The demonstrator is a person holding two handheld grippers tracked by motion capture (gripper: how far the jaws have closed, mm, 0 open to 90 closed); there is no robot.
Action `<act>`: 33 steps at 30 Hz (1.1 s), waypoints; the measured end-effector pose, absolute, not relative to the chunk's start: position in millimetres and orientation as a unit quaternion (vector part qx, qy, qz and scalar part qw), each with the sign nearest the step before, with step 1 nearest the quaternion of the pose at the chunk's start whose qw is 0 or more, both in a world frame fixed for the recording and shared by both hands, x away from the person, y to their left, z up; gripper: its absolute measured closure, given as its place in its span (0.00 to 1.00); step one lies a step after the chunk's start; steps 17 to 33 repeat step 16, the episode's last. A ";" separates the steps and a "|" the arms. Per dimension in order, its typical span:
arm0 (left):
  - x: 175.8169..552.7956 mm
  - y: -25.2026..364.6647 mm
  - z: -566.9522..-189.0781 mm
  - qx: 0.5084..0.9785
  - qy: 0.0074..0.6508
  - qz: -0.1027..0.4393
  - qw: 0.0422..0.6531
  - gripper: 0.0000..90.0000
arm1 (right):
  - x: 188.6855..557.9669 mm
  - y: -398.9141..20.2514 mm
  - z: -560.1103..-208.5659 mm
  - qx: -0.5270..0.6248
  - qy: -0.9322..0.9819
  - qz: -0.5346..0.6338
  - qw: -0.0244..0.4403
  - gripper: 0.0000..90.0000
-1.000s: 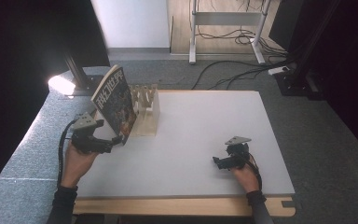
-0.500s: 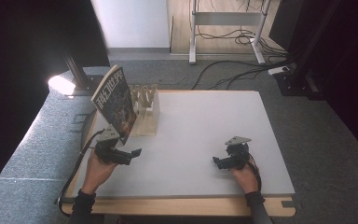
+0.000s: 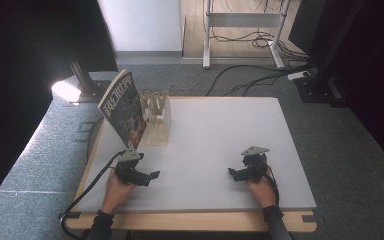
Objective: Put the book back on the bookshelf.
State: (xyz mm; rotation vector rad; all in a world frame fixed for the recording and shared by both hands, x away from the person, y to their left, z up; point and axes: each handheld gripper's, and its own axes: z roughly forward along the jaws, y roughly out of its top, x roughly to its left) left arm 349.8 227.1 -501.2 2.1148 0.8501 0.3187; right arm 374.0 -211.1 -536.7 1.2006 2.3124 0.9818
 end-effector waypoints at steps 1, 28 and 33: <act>350.4 226.1 -505.5 0.842 0.339 0.129 0.398 0.00 | 373.9 -211.1 -536.8 0.424 0.817 0.347 0.178 0.00; 355.5 219.4 -528.6 0.867 0.352 0.126 0.329 0.00 | 373.2 -211.0 -537.0 0.424 0.817 0.347 0.178 0.00; 355.5 219.4 -528.6 0.867 0.352 0.126 0.329 0.00 | 373.2 -211.0 -537.0 0.424 0.817 0.347 0.178 0.00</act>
